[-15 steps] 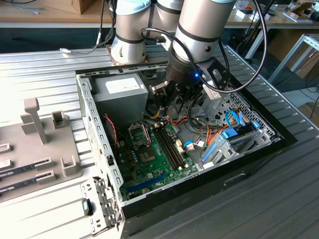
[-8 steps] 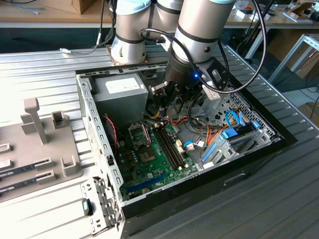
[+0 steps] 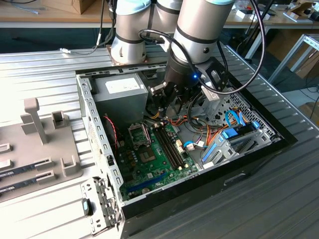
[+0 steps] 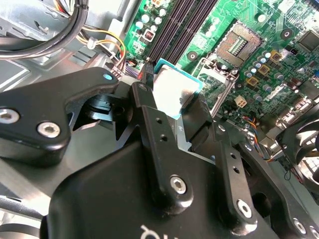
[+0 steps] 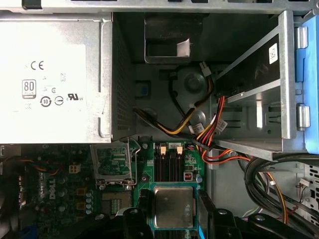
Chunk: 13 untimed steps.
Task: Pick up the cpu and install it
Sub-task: 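Place the cpu into insertion slot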
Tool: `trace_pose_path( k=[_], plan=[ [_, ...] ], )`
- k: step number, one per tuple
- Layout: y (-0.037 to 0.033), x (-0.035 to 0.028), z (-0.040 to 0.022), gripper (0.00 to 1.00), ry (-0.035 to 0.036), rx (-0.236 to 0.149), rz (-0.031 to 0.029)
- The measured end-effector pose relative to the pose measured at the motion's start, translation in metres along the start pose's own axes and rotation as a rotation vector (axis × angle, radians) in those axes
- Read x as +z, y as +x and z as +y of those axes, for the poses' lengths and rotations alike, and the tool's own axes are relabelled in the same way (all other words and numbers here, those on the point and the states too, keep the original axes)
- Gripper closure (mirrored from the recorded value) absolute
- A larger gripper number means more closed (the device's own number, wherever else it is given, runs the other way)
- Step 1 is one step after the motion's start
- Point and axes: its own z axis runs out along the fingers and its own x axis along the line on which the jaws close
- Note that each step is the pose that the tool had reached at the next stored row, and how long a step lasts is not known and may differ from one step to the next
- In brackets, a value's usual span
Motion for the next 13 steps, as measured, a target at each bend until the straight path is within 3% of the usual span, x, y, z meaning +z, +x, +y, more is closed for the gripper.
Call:
trace_pose_path(
  k=[13],
  plan=[
    [0.0027,0.001,0.0,0.53,0.0,0.0,0.0]
  ],
)
